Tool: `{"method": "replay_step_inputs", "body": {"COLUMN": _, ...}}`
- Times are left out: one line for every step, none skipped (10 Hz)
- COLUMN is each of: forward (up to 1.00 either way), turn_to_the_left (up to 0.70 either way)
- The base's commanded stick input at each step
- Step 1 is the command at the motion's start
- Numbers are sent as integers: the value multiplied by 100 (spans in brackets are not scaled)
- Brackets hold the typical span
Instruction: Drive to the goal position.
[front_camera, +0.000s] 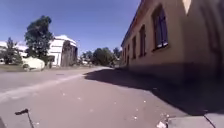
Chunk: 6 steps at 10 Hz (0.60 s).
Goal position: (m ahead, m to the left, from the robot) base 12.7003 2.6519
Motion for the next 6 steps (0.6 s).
{"method": "replay_step_inputs", "body": {"forward": 70, "turn_to_the_left": 0}}
{"method": "replay_step_inputs", "body": {"forward": 70, "turn_to_the_left": 0}}
{"method": "replay_step_inputs", "body": {"forward": 70, "turn_to_the_left": 0}}
{"method": "replay_step_inputs", "body": {"forward": 70, "turn_to_the_left": 0}}
{"method": "replay_step_inputs", "body": {"forward": 70, "turn_to_the_left": 0}}
{"method": "replay_step_inputs", "body": {"forward": 70, "turn_to_the_left": 0}}
